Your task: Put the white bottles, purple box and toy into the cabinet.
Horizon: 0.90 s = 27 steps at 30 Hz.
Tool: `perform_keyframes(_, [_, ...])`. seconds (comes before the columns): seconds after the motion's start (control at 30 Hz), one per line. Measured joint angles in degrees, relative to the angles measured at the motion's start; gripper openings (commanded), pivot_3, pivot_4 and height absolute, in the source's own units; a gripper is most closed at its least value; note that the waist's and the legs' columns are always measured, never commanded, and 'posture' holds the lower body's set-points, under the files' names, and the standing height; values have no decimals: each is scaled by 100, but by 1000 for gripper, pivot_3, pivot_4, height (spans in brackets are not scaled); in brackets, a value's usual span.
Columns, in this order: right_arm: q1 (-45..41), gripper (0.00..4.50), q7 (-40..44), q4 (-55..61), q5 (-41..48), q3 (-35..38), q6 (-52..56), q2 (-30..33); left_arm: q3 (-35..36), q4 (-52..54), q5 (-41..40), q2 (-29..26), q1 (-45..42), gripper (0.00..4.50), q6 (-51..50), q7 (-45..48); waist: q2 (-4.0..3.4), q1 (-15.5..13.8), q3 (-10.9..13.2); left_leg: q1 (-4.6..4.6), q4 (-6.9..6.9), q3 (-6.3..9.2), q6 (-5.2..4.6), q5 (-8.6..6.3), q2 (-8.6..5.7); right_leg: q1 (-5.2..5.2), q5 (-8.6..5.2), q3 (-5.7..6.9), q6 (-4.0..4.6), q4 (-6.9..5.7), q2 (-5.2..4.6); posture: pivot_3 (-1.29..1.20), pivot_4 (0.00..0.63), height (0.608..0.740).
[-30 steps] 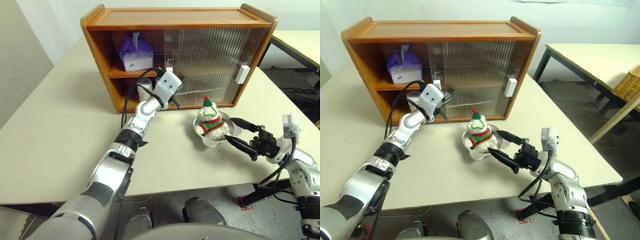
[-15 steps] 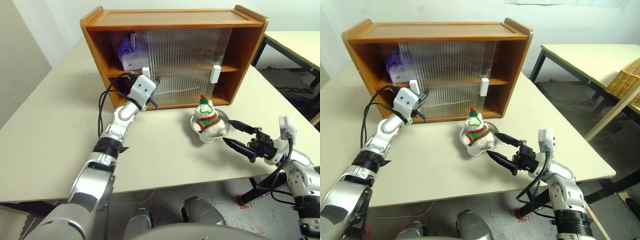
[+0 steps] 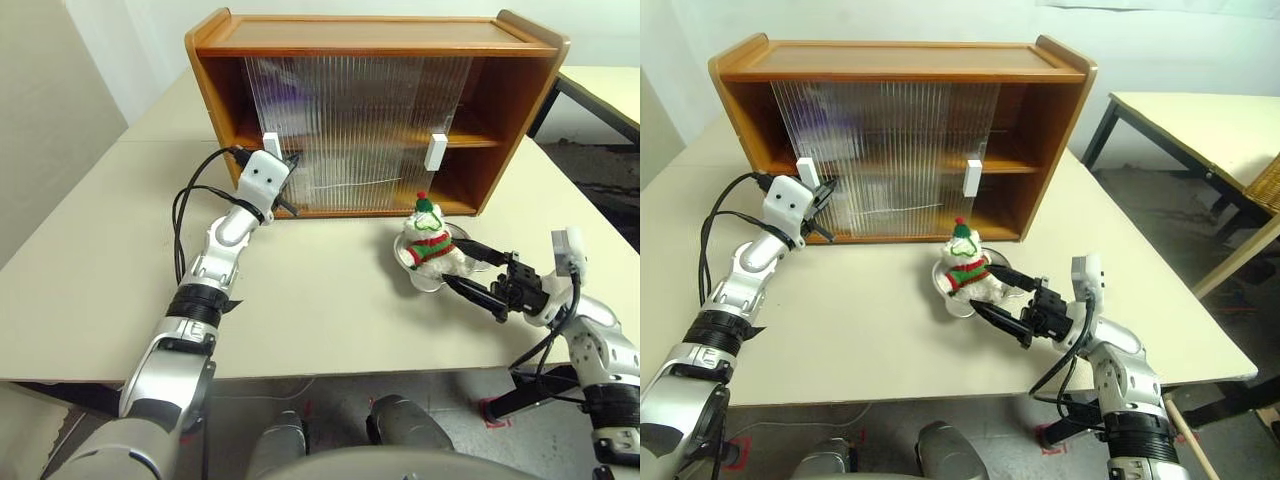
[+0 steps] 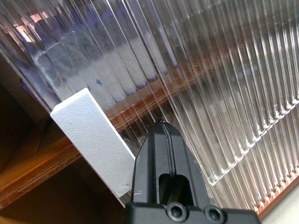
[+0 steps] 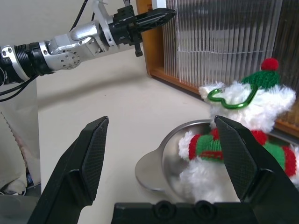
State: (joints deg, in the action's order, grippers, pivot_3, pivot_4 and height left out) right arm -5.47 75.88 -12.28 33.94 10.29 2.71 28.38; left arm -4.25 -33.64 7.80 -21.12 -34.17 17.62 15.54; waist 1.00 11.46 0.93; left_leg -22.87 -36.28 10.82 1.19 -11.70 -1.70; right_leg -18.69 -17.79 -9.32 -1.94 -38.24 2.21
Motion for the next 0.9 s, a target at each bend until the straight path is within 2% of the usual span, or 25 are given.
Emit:
perform_keyframes(0.17, [1,4500,40,-72,-10,0,-36,-1,1,148,-83,-8,86,32,-18,26,-1,-24,-1,4,26,0,-67,50,1,-3,1,2,0,-1,3,-234,0,740])
perform_keyframes(0.53, [-19,4500,134,-233,-15,0,-105,2,445,793,-296,-521,789,32,-349,23,-2,-43,-1,0,39,1,-61,46,1,-13,-1,3,2,1,4,-212,0,740])
perform_keyframes(0.9, [-132,4500,201,-364,-37,-2,-114,0,565,1039,-365,-638,962,32,-400,246,4,-217,-1,-12,40,5,-67,41,3,-21,11,3,53,1,4,-210,0,740])
